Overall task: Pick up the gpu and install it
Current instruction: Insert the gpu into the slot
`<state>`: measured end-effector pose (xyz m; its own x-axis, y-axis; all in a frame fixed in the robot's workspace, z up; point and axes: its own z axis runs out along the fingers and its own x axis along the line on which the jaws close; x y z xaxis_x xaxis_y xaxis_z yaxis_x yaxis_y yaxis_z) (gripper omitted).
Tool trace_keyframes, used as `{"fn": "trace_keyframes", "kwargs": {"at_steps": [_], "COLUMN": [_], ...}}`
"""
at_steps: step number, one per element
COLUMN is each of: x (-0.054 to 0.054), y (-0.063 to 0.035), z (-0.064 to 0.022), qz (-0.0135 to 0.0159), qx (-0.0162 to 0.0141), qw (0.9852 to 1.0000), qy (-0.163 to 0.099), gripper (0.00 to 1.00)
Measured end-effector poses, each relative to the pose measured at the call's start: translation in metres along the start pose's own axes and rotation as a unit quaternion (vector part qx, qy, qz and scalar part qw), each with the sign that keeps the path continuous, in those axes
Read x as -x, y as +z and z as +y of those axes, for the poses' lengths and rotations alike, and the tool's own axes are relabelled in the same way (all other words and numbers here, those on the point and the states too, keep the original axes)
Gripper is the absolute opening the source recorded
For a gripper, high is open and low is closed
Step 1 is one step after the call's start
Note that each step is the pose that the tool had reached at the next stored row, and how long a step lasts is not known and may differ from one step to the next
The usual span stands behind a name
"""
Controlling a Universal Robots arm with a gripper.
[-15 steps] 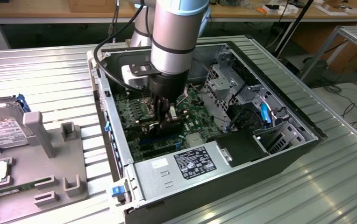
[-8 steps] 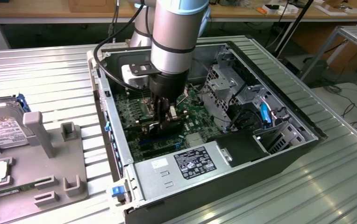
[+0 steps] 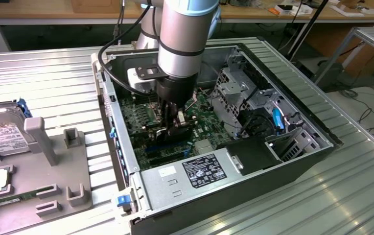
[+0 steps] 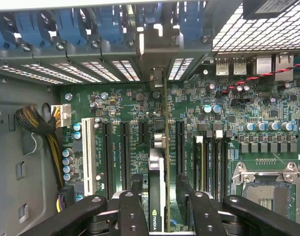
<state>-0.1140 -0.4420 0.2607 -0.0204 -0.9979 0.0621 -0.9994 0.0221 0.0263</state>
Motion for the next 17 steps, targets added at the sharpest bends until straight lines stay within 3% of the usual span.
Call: {"fn": "trace_keyframes", "kwargs": {"at_steps": [11, 14, 17], "x": [0.0, 0.0, 0.0], "y": [0.0, 0.0, -0.0004], "z": [0.0, 0.0, 0.0001], "qz": [0.0, 0.0, -0.0006], "qx": [0.0, 0.0, 0.0], "qw": [1.0, 1.0, 1.0], "qy": [0.0, 0.0, 0.0], "gripper": [0.39, 0.27, 0.27]}}
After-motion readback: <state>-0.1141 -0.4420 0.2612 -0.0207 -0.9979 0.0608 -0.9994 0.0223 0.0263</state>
